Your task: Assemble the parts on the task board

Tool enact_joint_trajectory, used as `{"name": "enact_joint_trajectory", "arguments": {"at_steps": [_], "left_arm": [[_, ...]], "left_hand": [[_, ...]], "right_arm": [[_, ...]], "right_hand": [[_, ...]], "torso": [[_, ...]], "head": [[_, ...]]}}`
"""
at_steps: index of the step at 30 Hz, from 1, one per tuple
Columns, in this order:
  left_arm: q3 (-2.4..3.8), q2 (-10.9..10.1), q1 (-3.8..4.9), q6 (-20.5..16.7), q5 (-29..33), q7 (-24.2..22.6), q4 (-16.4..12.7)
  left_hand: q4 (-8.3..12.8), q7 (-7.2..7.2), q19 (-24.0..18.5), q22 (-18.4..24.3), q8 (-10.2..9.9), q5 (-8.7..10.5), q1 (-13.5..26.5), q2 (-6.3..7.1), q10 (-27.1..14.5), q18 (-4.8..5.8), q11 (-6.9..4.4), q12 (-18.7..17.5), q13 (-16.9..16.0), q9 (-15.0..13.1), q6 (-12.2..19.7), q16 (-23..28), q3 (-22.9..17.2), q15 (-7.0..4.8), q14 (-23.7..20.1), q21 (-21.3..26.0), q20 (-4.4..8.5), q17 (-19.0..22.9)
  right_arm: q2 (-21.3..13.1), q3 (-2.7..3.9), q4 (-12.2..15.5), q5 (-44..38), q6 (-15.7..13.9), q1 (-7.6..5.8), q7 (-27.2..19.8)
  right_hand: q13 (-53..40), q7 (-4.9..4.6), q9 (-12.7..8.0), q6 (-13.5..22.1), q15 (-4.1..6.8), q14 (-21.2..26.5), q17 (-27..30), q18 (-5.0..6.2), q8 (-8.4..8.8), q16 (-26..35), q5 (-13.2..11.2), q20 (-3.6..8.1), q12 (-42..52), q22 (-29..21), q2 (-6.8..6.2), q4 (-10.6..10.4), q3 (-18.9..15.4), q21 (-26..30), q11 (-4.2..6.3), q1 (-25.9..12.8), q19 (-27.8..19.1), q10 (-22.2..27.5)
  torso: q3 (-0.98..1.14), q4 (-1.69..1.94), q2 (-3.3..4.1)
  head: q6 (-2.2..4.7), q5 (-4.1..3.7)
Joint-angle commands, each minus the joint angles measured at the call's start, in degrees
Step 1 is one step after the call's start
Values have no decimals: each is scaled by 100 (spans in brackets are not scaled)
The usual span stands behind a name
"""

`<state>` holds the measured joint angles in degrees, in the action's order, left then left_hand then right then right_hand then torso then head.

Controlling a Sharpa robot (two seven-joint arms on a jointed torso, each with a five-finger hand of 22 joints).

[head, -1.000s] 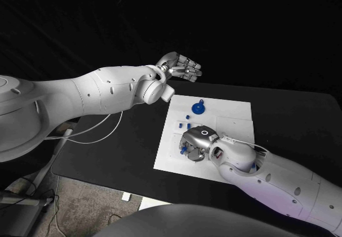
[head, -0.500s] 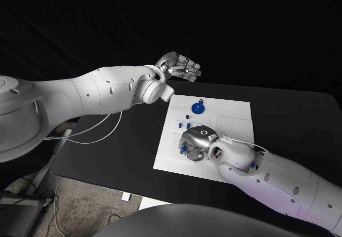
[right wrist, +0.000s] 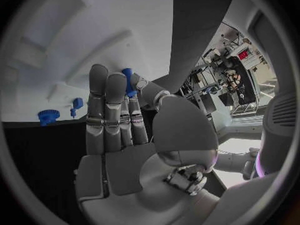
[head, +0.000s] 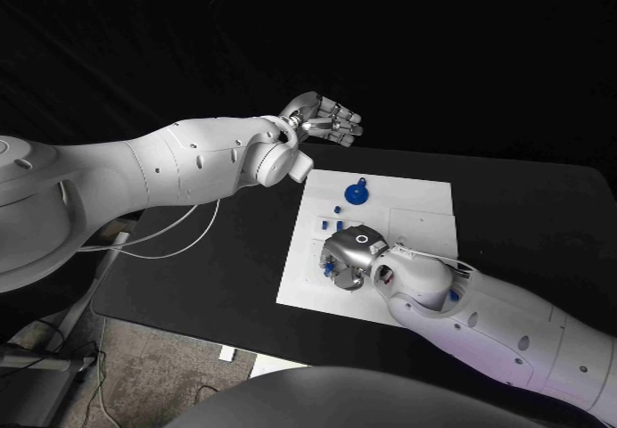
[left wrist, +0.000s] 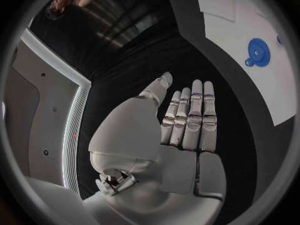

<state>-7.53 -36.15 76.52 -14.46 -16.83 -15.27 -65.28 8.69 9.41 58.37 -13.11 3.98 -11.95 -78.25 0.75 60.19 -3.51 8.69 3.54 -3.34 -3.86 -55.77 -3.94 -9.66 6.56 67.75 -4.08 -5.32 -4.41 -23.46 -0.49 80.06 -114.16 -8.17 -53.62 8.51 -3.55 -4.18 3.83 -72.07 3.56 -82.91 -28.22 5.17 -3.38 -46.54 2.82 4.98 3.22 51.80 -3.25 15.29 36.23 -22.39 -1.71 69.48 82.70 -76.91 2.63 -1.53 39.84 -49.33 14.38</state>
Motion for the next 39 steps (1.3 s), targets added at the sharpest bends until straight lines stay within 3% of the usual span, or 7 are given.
{"name": "enact_joint_trajectory", "arguments": {"at_steps": [1, 8, 13, 20, 21, 24, 39], "left_arm": [[5, 14, 3, 79, 31, -33, -7], [5, 20, 3, 87, 31, -31, -9], [5, 14, 3, 97, 31, -17, -6], [4, 8, 3, 132, 31, 14, -6], [4, 7, 3, 132, 31, 15, -5], [4, 5, 3, 137, 31, 18, -4], [4, -6, 4, 136, 31, 27, 2]], "left_hand": [[-30, -11, 23, 6, 5, -14, -5, -42, -12, 72, -21, 13, -2, 3, 12, 16, -18, -12, -30, -38, 4, 2], [-32, -10, 23, 10, 5, -13, -6, -41, -12, 71, -21, 13, -2, 3, 13, 16, -17, -12, -30, -38, 4, 2], [-41, -10, 25, 29, 4, -8, -9, -40, -16, 71, -19, 13, -2, 3, 16, 16, -11, -10, -33, -37, 2, 1], [-51, -6, 19, 38, 1, 2, 1, -32, -31, 74, -15, 13, -2, 3, 28, 19, 3, -4, -48, -32, -4, 3], [-51, -6, 19, 38, 1, 2, 1, -32, -31, 74, -15, 13, -2, 3, 28, 19, 3, -4, -48, -32, -4, 3], [-51, -6, 19, 38, 1, 2, 1, -32, -31, 74, -15, 13, -2, 3, 28, 19, 3, -4, -48, -32, -4, 3], [-51, -6, 19, 38, 1, 2, 1, -32, -31, 74, -15, 13, -2, 3, 28, 19, 3, -4, -48, -32, -4, 3]], "right_arm": [[8, -51, -58, -221, 260, 35, 89], [33, -93, -70, -116, 263, 35, 32], [17, -101, -80, 62, 247, 34, -31], [-12, -105, -90, 238, -60, 34, -32], [-15, -105, -89, 250, -117, 34, -22], [-24, -105, -87, 271, -266, 34, 8], [-110, -104, 31, 414, -821, 33, 37]], "right_hand": [[9, -28, 14, -65, 32, -2, -5, 99, -29, -23, 23, 16, 25, 5, 44, 4, 21, 9, 40, 15, -12, -61], [10, -36, 11, -44, 27, 4, -2, 95, -28, -6, 45, 12, 22, 27, 33, -4, -37, 30, 33, 3, -21, -32], [11, -63, -2, 169, -23, 11, 10, 79, -23, 11, 878, -27, 27, 0, -155, -67, -597, 84, -24, -181, -29, 220], [17, -246, -12, 871, -184, 66, 15, 211, -19, 2, 1194, -186, 33, -143, -436, -44, -1479, 245, -294, -205, 3, 1119], [14, -251, -15, 902, -197, 76, 18, 247, -17, -11, 1202, -215, 53, -193, -350, -54, -1779, 294, -304, -82, 31, 1166], [19, -278, -16, 1006, -217, 93, 37, 258, -19, -7, 1188, -233, 48, -233, -378, -66, -2040, 339, -338, 24, 43, 1326], [17, -249, -17, 1359, -247, 111, 125, 279, -20, 26, 1191, -260, 75, -302, -576, -432, -2366, 437, -381, 341, 62, 1597]], "torso": [[2, -11, -1], [1, -8, -1], [0, -6, -5], [4, -11, -3], [5, -11, -3], [6, -6, -3], [2, -7, -3]], "head": [[-5, 2], [-15, -4], [-17, -6], [-10, -8], [-8, -9], [-7, -15], [10, -36]]}}
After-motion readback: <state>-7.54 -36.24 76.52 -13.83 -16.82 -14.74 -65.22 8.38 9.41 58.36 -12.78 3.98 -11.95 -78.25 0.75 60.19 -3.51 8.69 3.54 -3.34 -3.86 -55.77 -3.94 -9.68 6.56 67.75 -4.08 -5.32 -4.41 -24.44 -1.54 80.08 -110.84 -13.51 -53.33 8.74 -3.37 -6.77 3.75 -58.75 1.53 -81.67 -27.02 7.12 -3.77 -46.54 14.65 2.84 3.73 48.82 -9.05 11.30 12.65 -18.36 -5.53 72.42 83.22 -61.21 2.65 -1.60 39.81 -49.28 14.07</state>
